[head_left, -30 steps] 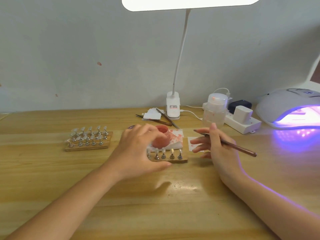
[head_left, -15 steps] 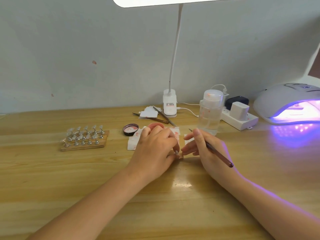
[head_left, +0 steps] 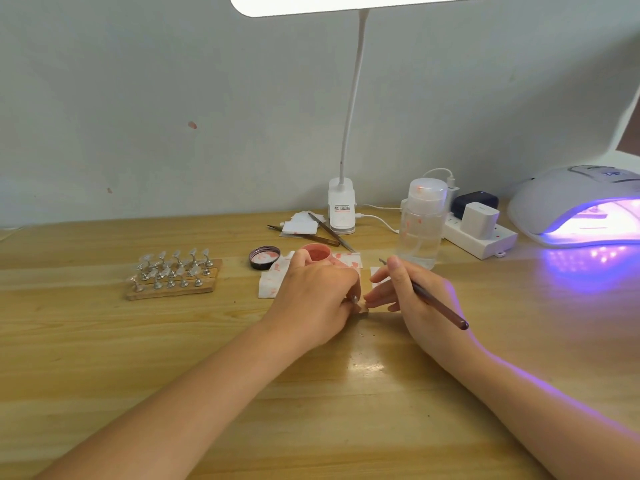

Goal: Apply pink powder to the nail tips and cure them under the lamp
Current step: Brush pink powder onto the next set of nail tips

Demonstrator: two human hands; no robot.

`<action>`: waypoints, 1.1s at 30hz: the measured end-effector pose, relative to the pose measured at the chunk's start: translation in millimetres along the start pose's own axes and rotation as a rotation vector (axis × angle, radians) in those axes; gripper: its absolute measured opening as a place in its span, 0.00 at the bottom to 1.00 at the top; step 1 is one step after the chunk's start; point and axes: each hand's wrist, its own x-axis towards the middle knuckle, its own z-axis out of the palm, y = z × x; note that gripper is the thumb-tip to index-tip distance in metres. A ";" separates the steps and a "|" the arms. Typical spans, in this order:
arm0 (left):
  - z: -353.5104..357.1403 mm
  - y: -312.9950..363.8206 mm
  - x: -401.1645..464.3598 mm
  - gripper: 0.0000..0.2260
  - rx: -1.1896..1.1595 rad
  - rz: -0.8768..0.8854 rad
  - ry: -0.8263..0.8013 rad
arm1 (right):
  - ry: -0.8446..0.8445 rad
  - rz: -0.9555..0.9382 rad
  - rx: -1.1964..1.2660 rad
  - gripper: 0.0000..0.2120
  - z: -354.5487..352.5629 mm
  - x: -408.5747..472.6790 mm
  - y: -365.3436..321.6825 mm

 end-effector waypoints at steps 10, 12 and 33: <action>6.0 -4.9 4.4 0.04 -0.099 -0.106 -0.069 | 0.010 -0.027 0.007 0.15 -0.3 -1.8 -3.9; 5.8 -5.9 4.6 0.05 -0.137 -0.124 -0.070 | 0.046 -0.068 0.027 0.15 -2.1 -3.3 -5.7; -5.2 -64.7 -39.4 0.18 -0.428 -0.213 -0.030 | 0.082 -0.102 0.182 0.20 -1.7 -4.6 -11.3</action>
